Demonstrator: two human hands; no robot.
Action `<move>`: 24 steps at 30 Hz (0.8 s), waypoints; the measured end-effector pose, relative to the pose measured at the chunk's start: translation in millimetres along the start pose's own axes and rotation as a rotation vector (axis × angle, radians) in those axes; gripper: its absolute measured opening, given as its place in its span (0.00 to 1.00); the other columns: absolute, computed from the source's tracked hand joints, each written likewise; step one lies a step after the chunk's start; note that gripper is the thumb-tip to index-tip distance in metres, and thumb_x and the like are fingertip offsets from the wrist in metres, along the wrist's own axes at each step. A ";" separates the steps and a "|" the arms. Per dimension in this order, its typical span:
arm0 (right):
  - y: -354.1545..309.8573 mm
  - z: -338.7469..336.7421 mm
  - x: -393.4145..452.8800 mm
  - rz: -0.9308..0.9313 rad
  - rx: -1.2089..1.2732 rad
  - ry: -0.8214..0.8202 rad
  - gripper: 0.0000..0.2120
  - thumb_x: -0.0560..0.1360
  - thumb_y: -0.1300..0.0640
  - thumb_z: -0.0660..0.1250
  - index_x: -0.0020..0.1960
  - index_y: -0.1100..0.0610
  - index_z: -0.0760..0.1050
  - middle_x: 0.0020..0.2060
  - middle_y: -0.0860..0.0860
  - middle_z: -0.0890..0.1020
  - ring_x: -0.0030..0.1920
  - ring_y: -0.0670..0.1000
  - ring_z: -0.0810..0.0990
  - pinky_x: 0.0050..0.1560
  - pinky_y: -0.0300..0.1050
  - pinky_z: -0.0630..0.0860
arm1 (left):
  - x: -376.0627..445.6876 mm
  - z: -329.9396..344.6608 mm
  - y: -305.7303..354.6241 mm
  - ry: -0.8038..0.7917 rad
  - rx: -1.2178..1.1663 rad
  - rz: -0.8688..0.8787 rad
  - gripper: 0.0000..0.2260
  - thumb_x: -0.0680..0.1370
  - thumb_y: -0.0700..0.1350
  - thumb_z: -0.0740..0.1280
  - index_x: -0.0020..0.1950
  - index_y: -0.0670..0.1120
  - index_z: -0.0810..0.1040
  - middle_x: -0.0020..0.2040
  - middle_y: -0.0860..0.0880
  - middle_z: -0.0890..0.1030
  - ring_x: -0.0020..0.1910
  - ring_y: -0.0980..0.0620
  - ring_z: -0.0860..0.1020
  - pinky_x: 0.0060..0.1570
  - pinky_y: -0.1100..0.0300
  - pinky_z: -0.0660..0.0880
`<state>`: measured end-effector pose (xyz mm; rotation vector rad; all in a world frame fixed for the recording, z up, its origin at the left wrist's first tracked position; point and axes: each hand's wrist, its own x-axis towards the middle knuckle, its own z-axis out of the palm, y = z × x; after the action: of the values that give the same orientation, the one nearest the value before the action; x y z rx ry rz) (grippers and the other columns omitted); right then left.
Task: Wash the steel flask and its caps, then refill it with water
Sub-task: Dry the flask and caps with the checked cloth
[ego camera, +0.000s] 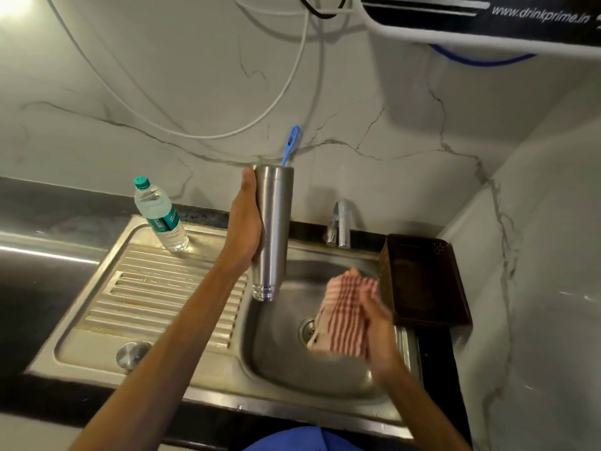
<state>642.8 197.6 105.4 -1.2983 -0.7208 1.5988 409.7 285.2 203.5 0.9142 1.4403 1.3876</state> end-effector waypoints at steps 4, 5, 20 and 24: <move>-48.3 -0.2 36.3 -0.127 0.044 0.147 0.20 0.80 0.43 0.65 0.69 0.48 0.78 0.62 0.53 0.84 0.63 0.60 0.82 0.69 0.68 0.74 | -15.8 9.6 -26.1 -0.049 -0.059 -0.068 0.42 0.77 0.75 0.52 0.62 0.38 0.81 0.48 0.33 0.85 0.42 0.41 0.85 0.41 0.51 0.83; -58.8 6.3 43.5 -0.185 0.044 0.155 0.19 0.81 0.43 0.65 0.70 0.46 0.78 0.63 0.51 0.84 0.65 0.58 0.81 0.70 0.66 0.73 | -20.6 15.0 -31.8 -0.056 -0.056 -0.083 0.42 0.77 0.75 0.53 0.61 0.38 0.80 0.48 0.32 0.85 0.41 0.40 0.84 0.41 0.50 0.83; -13.0 80.2 10.0 -0.854 -0.657 -0.162 0.26 0.86 0.54 0.55 0.83 0.55 0.55 0.84 0.48 0.54 0.83 0.54 0.52 0.80 0.66 0.57 | 1.3 51.6 -13.1 0.018 -0.236 -0.103 0.44 0.70 0.80 0.60 0.63 0.42 0.81 0.53 0.35 0.86 0.53 0.34 0.85 0.56 0.42 0.83; 16.7 48.0 1.3 -0.851 -0.816 -0.307 0.28 0.87 0.58 0.55 0.84 0.48 0.51 0.84 0.46 0.52 0.83 0.53 0.53 0.82 0.50 0.54 | 15.4 34.3 -3.7 -0.058 -0.242 -0.082 0.39 0.79 0.75 0.54 0.60 0.41 0.82 0.50 0.37 0.86 0.43 0.41 0.85 0.48 0.48 0.84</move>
<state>591.9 197.2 103.4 -1.0124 -1.9461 0.7925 437.7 310.3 199.6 0.7259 1.2219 1.4257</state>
